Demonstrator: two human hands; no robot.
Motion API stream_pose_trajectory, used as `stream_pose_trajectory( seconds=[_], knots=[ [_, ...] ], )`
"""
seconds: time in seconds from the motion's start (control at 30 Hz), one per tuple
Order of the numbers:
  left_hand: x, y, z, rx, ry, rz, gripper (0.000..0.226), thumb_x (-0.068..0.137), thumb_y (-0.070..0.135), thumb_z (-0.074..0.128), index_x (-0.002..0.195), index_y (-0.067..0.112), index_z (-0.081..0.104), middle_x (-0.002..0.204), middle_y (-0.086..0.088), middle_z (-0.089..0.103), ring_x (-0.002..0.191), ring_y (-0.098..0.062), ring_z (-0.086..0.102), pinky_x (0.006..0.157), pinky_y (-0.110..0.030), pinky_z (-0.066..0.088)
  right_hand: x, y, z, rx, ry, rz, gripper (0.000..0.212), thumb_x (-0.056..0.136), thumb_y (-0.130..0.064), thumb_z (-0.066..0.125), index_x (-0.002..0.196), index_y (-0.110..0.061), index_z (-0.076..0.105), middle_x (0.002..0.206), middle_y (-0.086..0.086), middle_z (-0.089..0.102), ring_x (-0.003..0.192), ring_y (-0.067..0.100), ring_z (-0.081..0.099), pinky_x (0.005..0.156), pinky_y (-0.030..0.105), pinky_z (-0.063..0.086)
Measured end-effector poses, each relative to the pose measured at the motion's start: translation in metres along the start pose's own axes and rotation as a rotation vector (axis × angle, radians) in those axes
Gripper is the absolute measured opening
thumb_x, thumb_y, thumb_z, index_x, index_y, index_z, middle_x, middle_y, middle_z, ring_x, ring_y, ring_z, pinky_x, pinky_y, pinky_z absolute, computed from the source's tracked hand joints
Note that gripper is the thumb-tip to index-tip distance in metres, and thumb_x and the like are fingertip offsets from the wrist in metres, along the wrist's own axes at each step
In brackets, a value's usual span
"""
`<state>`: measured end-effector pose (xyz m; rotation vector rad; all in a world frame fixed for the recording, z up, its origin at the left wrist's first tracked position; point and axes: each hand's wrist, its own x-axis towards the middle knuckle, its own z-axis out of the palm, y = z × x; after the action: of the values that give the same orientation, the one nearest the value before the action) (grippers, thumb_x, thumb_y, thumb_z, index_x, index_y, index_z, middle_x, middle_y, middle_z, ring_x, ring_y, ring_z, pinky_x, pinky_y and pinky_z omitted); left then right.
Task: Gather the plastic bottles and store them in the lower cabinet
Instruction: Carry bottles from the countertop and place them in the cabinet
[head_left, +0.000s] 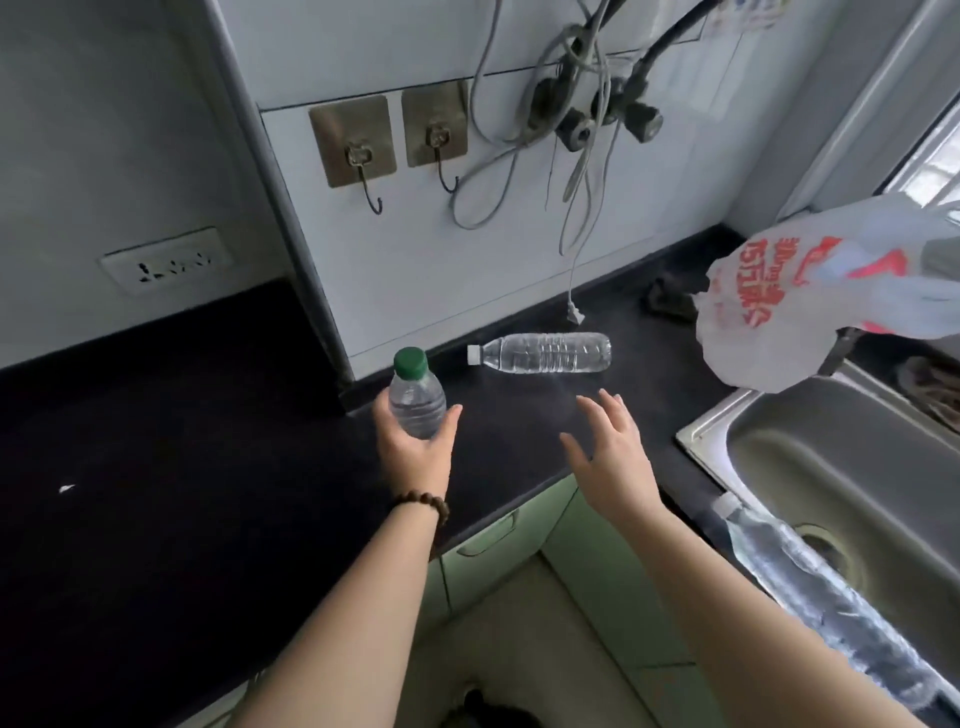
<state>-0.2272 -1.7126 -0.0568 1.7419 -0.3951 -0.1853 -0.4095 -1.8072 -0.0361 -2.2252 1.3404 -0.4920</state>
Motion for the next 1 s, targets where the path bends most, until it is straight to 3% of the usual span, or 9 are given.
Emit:
stream_pose_trajectory(
  seconds=[0.07, 0.2, 0.37, 0.47, 0.6, 0.73, 0.83, 1.0],
  knots=[
    [0.006, 0.002, 0.003, 0.020, 0.021, 0.037, 0.060, 0.067, 0.023, 0.086, 0.112, 0.035, 0.047, 0.100, 0.022, 0.057, 0.088, 0.018, 0.055, 0.074, -0.003, 0.042, 0.022, 0.006, 0.001, -0.003, -0.029, -0.026, 0.053, 0.094, -0.034, 0.053, 0.142, -0.021, 0.038, 0.156, 0.003, 0.022, 0.146, 0.017, 0.007, 0.115, 0.039, 0.021],
    [0.007, 0.014, 0.012, 0.096, 0.010, 0.058, 0.051, 0.065, 0.032, 0.085, 0.100, 0.045, 0.049, 0.093, 0.018, 0.063, 0.085, 0.012, 0.059, 0.065, 0.000, 0.041, 0.079, 0.016, 0.002, -0.032, -0.108, -0.145, 0.058, 0.091, -0.036, 0.058, 0.142, -0.019, 0.038, 0.155, 0.007, 0.025, 0.145, 0.021, 0.012, 0.116, 0.038, 0.020],
    [-0.007, 0.027, 0.026, 0.167, 0.025, 0.038, 0.047, 0.065, 0.037, 0.083, 0.101, 0.035, 0.054, 0.091, 0.012, 0.067, 0.080, 0.003, 0.064, 0.066, -0.010, 0.048, 0.156, 0.021, 0.012, -0.126, -0.239, -0.290, 0.070, 0.084, -0.041, 0.064, 0.144, -0.020, 0.034, 0.155, 0.008, 0.024, 0.143, 0.026, 0.018, 0.115, 0.042, 0.024],
    [-0.010, 0.030, 0.032, 0.194, 0.059, 0.023, 0.046, 0.066, 0.030, 0.085, 0.100, 0.030, 0.056, 0.085, 0.015, 0.067, 0.077, 0.009, 0.063, 0.063, -0.003, 0.044, 0.194, 0.022, 0.023, -0.208, -0.314, -0.352, 0.079, 0.080, -0.046, 0.066, 0.146, -0.020, 0.031, 0.153, 0.011, 0.027, 0.141, 0.028, 0.022, 0.114, 0.041, 0.023],
    [-0.018, 0.030, 0.026, 0.210, 0.073, -0.041, 0.048, 0.065, 0.032, 0.085, 0.103, 0.028, 0.055, 0.091, 0.014, 0.067, 0.081, 0.008, 0.062, 0.064, 0.000, 0.042, 0.222, 0.032, 0.038, -0.424, -0.397, -0.445, 0.088, 0.075, -0.057, 0.066, 0.146, -0.024, 0.027, 0.138, 0.007, 0.046, 0.124, 0.031, 0.043, 0.104, 0.041, 0.033],
    [-0.030, 0.023, 0.009, 0.240, 0.135, -0.114, 0.047, 0.066, 0.031, 0.085, 0.100, 0.030, 0.054, 0.088, 0.012, 0.068, 0.079, 0.006, 0.063, 0.062, -0.004, 0.043, 0.229, 0.040, 0.052, -0.533, -0.317, -0.516, 0.082, 0.072, -0.059, 0.067, 0.140, -0.027, 0.033, 0.129, 0.003, 0.054, 0.113, 0.030, 0.050, 0.095, 0.041, 0.037],
    [-0.038, 0.017, -0.005, 0.244, 0.182, -0.192, 0.047, 0.066, 0.032, 0.085, 0.101, 0.031, 0.054, 0.089, 0.011, 0.069, 0.077, 0.005, 0.064, 0.067, -0.015, 0.046, 0.226, 0.041, 0.058, -0.552, -0.260, -0.548, 0.075, 0.072, -0.053, 0.070, 0.134, -0.025, 0.039, 0.122, 0.005, 0.057, 0.106, 0.032, 0.052, 0.089, 0.041, 0.037],
    [-0.053, 0.011, -0.029, 0.253, 0.265, -0.244, 0.049, 0.066, 0.030, 0.086, 0.103, 0.025, 0.055, 0.090, 0.010, 0.068, 0.079, 0.001, 0.064, 0.070, -0.022, 0.047, 0.203, 0.034, 0.065, -0.566, -0.267, -0.577, 0.068, 0.074, -0.052, 0.068, 0.128, -0.021, 0.041, 0.115, 0.007, 0.058, 0.104, 0.031, 0.052, 0.085, 0.040, 0.039]
  ],
)
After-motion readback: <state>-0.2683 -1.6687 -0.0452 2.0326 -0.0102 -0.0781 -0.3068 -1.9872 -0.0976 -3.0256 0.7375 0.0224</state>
